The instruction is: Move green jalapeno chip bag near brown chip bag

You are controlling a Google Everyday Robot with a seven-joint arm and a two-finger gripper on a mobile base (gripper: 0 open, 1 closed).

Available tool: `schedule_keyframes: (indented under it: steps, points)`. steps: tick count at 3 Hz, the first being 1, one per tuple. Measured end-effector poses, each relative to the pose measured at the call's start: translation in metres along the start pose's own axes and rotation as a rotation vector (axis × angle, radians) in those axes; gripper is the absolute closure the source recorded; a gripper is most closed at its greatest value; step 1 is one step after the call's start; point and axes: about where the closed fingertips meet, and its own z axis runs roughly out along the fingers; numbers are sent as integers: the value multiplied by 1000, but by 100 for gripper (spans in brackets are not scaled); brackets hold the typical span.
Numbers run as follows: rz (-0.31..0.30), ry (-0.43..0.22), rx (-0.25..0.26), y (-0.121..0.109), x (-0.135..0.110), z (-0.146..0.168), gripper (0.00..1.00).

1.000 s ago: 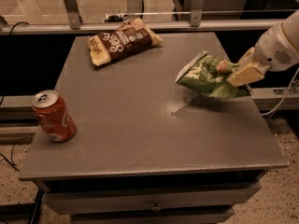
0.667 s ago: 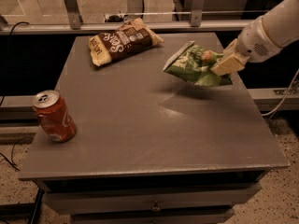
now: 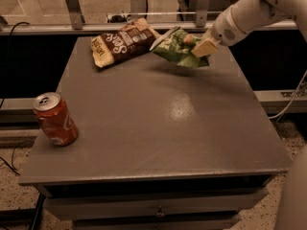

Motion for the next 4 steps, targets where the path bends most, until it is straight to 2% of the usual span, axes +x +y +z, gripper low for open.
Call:
schedule_keyframes:
  steps: [1, 2, 4]
  points:
    - [9, -20, 0, -20, -18, 28, 84]
    - [17, -28, -4, -30, -28, 46, 59]
    - [21, -34, -15, -36, -34, 58, 14]
